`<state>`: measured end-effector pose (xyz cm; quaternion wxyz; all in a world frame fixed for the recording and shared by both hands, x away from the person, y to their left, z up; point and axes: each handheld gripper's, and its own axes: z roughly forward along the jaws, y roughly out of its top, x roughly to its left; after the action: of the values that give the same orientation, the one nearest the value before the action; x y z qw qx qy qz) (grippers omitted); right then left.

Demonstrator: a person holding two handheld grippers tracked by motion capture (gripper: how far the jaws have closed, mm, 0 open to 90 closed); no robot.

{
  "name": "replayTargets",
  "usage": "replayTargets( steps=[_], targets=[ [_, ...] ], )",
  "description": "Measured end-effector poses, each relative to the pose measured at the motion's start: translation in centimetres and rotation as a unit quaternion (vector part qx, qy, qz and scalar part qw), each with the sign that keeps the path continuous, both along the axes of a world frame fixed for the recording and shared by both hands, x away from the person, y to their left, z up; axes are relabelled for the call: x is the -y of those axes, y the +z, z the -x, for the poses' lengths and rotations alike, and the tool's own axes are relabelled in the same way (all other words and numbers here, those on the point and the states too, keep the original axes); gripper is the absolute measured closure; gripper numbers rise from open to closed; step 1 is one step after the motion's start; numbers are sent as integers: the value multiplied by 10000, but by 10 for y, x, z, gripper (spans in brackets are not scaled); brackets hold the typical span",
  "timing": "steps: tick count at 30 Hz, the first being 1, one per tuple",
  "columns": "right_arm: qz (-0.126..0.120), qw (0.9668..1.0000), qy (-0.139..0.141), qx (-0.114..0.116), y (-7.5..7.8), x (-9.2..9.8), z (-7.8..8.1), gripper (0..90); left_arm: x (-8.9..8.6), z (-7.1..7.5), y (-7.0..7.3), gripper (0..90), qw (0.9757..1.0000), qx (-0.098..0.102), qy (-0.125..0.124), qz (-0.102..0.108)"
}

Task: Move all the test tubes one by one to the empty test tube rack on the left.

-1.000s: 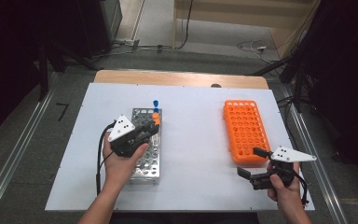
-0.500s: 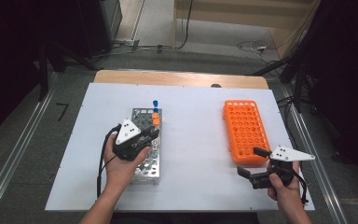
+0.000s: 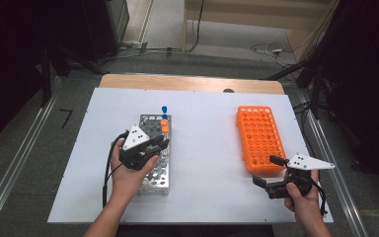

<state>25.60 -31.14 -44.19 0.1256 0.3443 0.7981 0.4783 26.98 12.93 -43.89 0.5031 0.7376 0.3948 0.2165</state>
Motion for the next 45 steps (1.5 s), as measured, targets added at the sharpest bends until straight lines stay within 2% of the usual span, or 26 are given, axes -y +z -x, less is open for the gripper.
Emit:
replayTargets(
  steps=[3, 11, 21, 23, 27, 31, 35, 37, 45],
  targets=[
    [14, 10000, 13, 13, 0, 0, 0, 0, -1, 0, 1, 662, 10000, 15, 19, 8],
    [9, 10000, 18, 32, 0, 0, 0, 0, -2, 2, 3, 519, 9998, 75, -125, 131],
    [23, 10000, 48, 55, 1, -1, 0, 0, -1, 5, 6, 206, 9982, 45, -508, 312],
    [27, 10000, 52, 53, 1, -1, 0, 0, 0, 5, 6, 123, 9975, -27, -589, 396],
    [42, 9999, 73, 58, 1, -2, 0, 0, -3, 5, 7, 39, 9964, -38, -634, 563],
    [41, 9999, 72, 56, 1, -1, 0, 0, -6, 8, 8, 0, 9957, -14, -707, 600],
    [-29, 10000, 82, 30, 2, -1, 0, 0, -8, 12, 9, 0, 9949, 16, -761, 665],
    [-112, 9999, 91, 4, 3, -1, -1, 0, -10, 15, 9, 0, 9949, 30, -750, 674],
    [-109, 9999, 26, 15, 3, 1, -1, 0, -23, 29, 8, 0, 9953, 66, -673, 695]
  ],
)
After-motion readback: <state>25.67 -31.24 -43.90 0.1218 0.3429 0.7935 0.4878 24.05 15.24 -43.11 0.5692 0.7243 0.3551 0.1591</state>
